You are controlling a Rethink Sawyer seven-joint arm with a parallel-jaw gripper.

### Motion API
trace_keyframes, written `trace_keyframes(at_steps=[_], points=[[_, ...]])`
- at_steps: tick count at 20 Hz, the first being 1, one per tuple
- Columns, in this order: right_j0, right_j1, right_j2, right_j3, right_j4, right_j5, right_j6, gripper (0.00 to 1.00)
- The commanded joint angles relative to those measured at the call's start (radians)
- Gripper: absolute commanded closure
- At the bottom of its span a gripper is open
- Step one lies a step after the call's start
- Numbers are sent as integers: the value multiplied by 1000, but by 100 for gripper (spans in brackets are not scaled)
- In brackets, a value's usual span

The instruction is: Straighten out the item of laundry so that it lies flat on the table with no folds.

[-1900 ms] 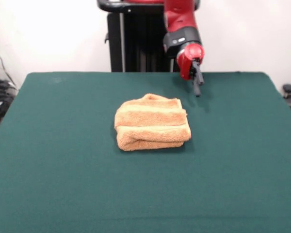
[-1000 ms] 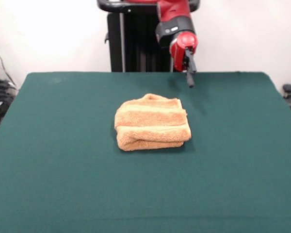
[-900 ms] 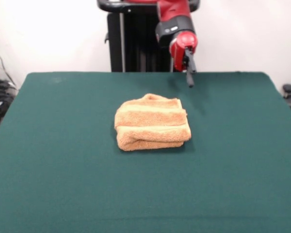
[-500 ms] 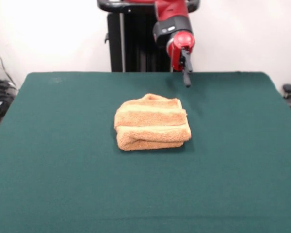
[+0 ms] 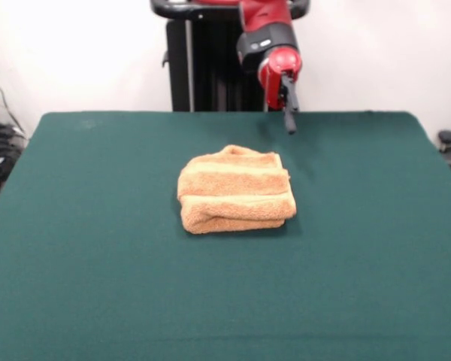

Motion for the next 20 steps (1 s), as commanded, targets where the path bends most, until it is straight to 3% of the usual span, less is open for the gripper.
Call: trace_keyframes(at_steps=[1,20], points=[[26,39,105,-40,4,-60,74,0],[29,194,163,-134,112,-142,73,0]])
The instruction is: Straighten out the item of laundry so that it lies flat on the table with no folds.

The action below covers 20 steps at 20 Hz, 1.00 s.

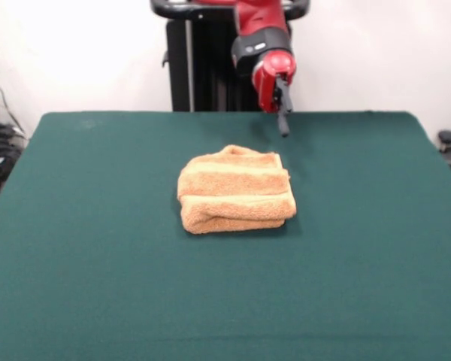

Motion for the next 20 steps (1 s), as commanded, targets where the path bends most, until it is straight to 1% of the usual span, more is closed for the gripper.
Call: trace_keyframes(at_steps=[1,9,14,20], points=[[23,138,164,-130,31,-136,76,0],[38,205,181,-143,100,-222,91,0],[34,248,188,-176,105,-248,121,0],[40,280,207,-196,112,-265,135,0]])
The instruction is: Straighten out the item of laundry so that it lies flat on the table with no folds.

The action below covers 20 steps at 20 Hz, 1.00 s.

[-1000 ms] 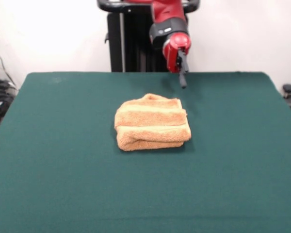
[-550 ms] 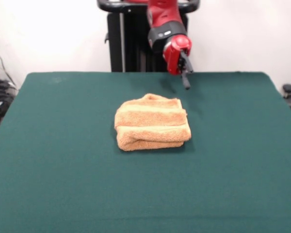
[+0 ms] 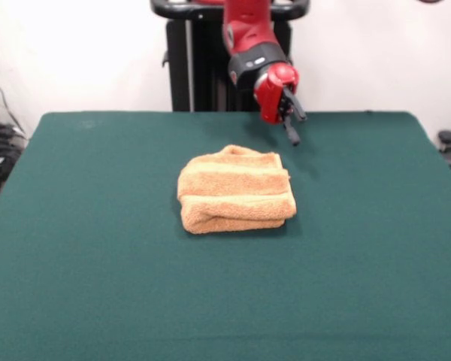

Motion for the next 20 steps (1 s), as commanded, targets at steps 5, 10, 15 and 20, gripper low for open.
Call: trace_keyframes(at_steps=[5,10,15,20], points=[[36,144,239,-142,-13,-110,142,0],[48,139,252,-128,0,-105,168,0],[51,136,255,-118,14,-100,190,0],[48,148,255,-130,27,-105,196,0]])
